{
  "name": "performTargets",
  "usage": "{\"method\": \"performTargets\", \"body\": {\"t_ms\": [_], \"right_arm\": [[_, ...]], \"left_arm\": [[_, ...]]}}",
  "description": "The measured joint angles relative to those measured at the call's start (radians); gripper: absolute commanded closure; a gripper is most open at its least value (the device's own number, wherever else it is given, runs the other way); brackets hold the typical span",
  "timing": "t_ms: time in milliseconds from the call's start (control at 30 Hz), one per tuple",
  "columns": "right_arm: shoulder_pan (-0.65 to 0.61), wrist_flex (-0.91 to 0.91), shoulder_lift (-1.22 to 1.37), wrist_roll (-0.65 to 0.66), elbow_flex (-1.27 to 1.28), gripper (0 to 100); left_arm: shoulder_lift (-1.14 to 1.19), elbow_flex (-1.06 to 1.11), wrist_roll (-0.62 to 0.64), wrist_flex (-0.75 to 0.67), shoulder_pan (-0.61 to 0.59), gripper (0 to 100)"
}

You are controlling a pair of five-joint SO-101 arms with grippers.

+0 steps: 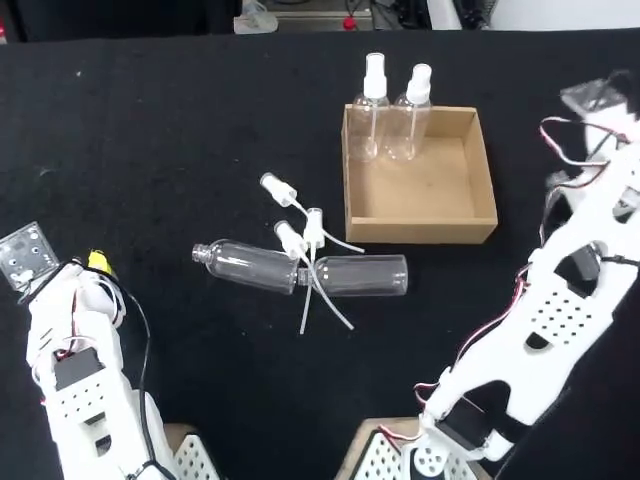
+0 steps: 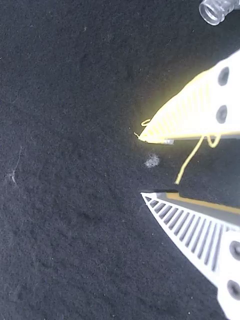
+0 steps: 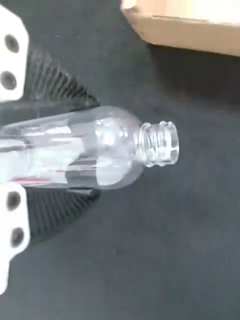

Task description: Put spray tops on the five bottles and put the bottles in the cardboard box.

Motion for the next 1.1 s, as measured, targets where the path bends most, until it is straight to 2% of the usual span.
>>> {"method": "performTargets", "body": {"t_ms": [167,400,533,800,933,1100], "right_arm": [[0.08,0.002,0.0,-0.181,-0.106,98.7],[0.19,0.002,-0.028,-0.259,-0.063,98.7],[0.215,0.002,-0.175,-0.282,0.138,98.7],[0.213,-0.026,-0.632,-0.322,0.712,98.7],[0.213,-0.167,-0.825,-0.344,0.944,98.7],[0.209,-0.428,-0.994,-0.454,1.229,98.7]], "left_arm": [[0.0,0.0,0.0,0.0,0.0,84],[0.0,0.0,0.0,0.0,0.0,84],[0.0,0.0,0.0,0.0,0.0,84],[0.0,0.0,0.0,0.0,0.0,84],[0.0,0.0,0.0,0.0,0.0,84],[0.0,0.0,0.0,0.0,0.0,84]]}}
